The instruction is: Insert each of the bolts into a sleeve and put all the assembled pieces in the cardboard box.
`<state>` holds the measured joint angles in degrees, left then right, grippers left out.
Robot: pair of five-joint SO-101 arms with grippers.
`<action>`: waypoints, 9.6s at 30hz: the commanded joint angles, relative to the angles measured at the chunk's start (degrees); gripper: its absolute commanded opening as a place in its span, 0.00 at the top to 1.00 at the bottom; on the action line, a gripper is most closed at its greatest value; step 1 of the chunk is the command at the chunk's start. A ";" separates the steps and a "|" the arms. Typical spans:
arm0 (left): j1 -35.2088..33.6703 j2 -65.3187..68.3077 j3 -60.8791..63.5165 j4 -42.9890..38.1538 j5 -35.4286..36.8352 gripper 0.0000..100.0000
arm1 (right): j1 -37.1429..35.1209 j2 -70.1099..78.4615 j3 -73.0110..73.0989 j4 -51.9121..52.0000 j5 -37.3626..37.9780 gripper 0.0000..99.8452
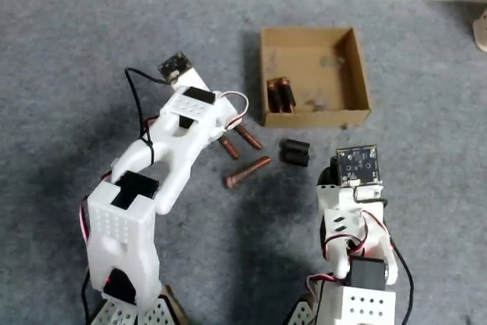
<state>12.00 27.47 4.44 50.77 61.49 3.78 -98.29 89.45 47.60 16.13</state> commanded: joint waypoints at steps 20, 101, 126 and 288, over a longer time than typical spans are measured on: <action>5.93 -17.63 8.75 5.54 -17.41 1.00 | 0.22 -0.75 1.01 -1.19 -0.88 0.99; 14.90 -111.25 89.89 -66.29 -36.31 1.00 | -35.38 -0.13 14.81 -23.25 -4.04 0.99; 16.40 -111.16 92.88 -59.96 -36.31 0.99 | -33.45 -0.22 14.55 -23.25 -4.04 0.99; 4.70 -111.60 90.77 -44.66 -40.70 0.52 | -15.60 109.58 -79.25 24.66 43.52 0.80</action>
<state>17.36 -83.21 95.96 6.02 21.32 -11.16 8.97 11.03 72.40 58.86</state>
